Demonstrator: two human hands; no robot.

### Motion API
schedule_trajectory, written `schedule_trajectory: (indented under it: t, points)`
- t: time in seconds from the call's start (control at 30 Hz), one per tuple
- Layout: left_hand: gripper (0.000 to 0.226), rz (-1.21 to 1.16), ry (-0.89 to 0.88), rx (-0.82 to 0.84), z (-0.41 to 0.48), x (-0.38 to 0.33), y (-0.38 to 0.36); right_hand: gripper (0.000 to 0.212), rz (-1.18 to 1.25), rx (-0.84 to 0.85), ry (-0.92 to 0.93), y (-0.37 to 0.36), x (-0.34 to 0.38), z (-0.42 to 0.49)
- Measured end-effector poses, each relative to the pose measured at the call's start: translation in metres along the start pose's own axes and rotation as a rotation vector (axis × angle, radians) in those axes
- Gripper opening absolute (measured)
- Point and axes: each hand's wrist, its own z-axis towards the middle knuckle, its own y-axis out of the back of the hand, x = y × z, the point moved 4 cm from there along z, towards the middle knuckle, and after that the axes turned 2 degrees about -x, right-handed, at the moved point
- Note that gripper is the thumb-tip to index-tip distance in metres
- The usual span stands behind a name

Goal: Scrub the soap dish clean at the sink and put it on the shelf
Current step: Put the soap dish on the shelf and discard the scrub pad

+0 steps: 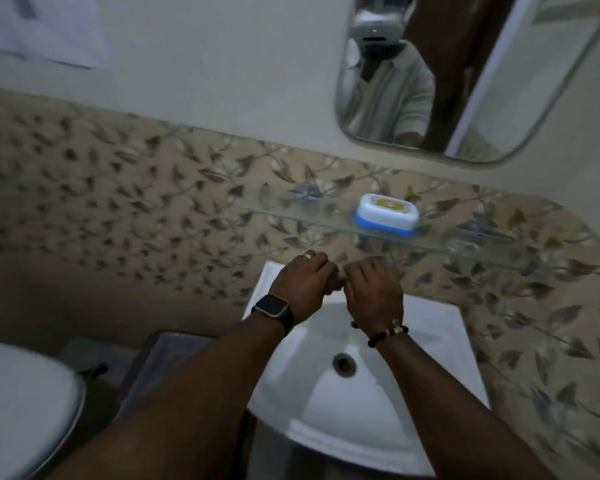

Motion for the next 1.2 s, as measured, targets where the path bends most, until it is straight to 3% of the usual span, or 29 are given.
schedule_trajectory:
  t: [0.33, 0.43, 0.53, 0.63, 0.73, 0.83, 0.97, 1.07, 1.2]
  points:
    - [0.033, 0.106, 0.418, -0.049, -0.133, 0.139, 0.075, 0.033, 0.19, 0.107, 0.334, -0.032, 0.188, 0.055]
    - [0.023, 0.047, 0.565, -0.112, -0.178, 0.161, 0.071, 0.033, 0.235, 0.201, 0.431, -0.05, 0.226, 0.055]
    - [0.01, -0.033, 0.731, -0.167, -0.22, 0.175, 0.053, 0.027, 0.276, 0.359, 0.522, -0.074, 0.256, 0.044]
    - [0.017, -0.211, 0.985, -0.234, -0.263, 0.192, 0.021, 0.02, 0.349, 0.572, 0.584, -0.111, 0.286, 0.028]
    - [0.019, -0.337, 1.324, -0.252, -0.301, 0.207, -0.021, 0.02, 0.419, 0.766, 0.571, -0.155, 0.314, 0.013]
    - [0.017, -0.434, 1.532, -0.236, -0.33, 0.223, -0.072, 0.025, 0.444, 0.898, 0.535, -0.212, 0.336, -0.004]
    - [0.022, -0.593, 1.551, -0.243, -0.345, 0.253, -0.118, 0.026, 0.419, 1.013, 0.459, -0.284, 0.351, -0.019]
    - [0.02, -0.584, 1.596, -0.221, -0.35, 0.281, -0.145, 0.03, 0.44, 1.036, 0.405, -0.327, 0.362, -0.022]
    - [0.034, -0.541, 1.599, -0.128, -0.359, 0.316, -0.176, 0.031, 0.451, 1.028, 0.392, -0.371, 0.382, -0.025]
